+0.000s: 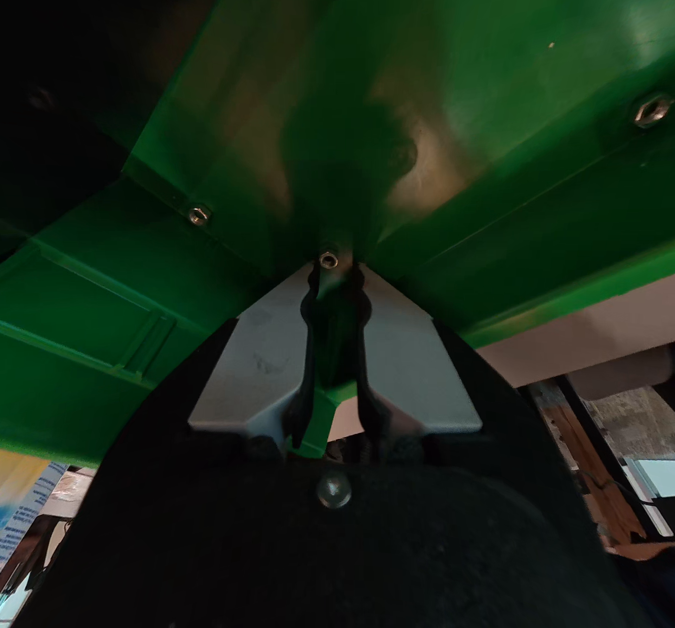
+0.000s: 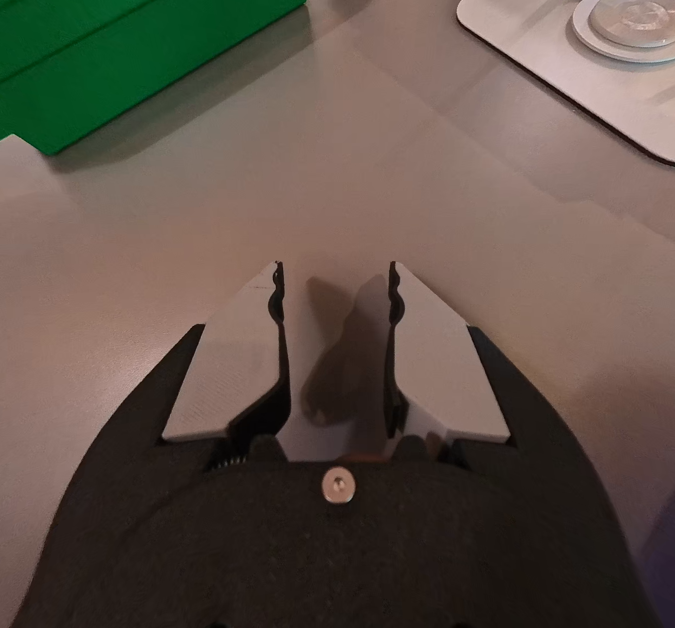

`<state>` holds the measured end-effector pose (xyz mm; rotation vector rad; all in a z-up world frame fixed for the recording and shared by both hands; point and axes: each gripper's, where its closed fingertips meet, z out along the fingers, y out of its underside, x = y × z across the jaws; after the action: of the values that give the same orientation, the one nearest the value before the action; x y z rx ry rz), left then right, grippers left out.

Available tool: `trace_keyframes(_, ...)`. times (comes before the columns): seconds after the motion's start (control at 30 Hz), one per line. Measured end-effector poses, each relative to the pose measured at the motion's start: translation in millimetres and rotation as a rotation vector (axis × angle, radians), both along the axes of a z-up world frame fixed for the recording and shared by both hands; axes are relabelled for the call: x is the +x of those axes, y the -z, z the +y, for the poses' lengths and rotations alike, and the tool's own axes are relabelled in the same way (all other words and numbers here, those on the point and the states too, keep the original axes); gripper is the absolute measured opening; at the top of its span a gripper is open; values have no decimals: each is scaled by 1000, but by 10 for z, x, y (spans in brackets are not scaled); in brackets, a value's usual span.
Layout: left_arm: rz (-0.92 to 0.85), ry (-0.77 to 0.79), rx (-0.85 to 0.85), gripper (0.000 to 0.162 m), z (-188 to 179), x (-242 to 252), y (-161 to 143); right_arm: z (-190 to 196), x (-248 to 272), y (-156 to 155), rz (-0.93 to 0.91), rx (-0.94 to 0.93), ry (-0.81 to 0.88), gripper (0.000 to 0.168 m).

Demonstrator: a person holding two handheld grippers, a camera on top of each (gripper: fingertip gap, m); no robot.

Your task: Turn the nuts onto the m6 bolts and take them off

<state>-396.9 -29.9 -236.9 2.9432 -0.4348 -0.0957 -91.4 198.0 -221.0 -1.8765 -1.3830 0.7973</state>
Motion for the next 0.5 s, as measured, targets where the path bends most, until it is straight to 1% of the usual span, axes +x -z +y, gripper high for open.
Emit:
trace_keyframes(0.3,16,-8,14,13,29,-17,3,0,1,-6,4,-4,-1,54)
trace_keyframes(0.33,25,-6,24,9,43,-24,3,-2,0,-4,3,-2,-2,54)
trace_keyframes(0.5,46,17,41,9,55,-26,1,-12,-2,6,-5,4,-9,54)
